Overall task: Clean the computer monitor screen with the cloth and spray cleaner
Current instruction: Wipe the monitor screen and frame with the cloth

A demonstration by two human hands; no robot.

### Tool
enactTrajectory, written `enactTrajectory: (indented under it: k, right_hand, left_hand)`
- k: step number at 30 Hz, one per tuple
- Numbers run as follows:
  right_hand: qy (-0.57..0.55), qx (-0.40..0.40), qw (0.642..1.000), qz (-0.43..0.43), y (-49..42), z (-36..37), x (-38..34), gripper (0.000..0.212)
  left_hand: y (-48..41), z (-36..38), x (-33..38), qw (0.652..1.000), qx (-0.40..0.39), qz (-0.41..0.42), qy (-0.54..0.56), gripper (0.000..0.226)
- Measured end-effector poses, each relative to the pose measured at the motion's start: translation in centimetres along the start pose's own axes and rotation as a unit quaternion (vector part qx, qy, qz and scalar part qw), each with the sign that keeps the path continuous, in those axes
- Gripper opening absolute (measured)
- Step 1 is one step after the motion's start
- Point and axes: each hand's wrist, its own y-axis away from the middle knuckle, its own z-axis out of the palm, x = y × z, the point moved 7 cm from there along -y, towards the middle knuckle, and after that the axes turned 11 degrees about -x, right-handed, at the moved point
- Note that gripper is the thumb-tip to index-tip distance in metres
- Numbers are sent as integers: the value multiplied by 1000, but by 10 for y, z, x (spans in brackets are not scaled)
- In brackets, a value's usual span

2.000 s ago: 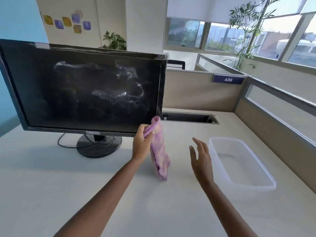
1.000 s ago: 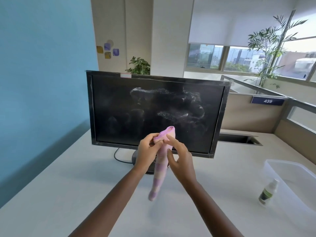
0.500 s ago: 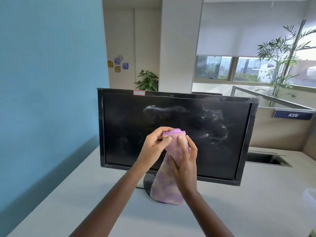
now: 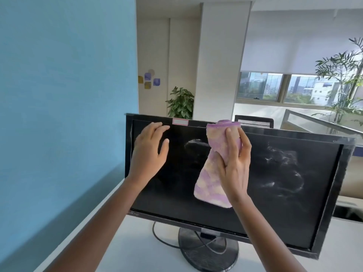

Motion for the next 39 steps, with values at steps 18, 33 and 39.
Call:
enactTrajectory:
  k: [18,33,39]
  right_hand:
    - [180,-6,982,61,-57,134,-53,56]
    - [357,-100,926,-78,-11,184,-64,60]
    - [261,20,950,169,-15,115,-9,60]
  left_hand:
    - [-52,-12,-109,986,-92,2,138,43]
    - [-53,-7,-116,988,-37,77,128,91]
    - [-53,-2,-122,987,-14,68,146,65]
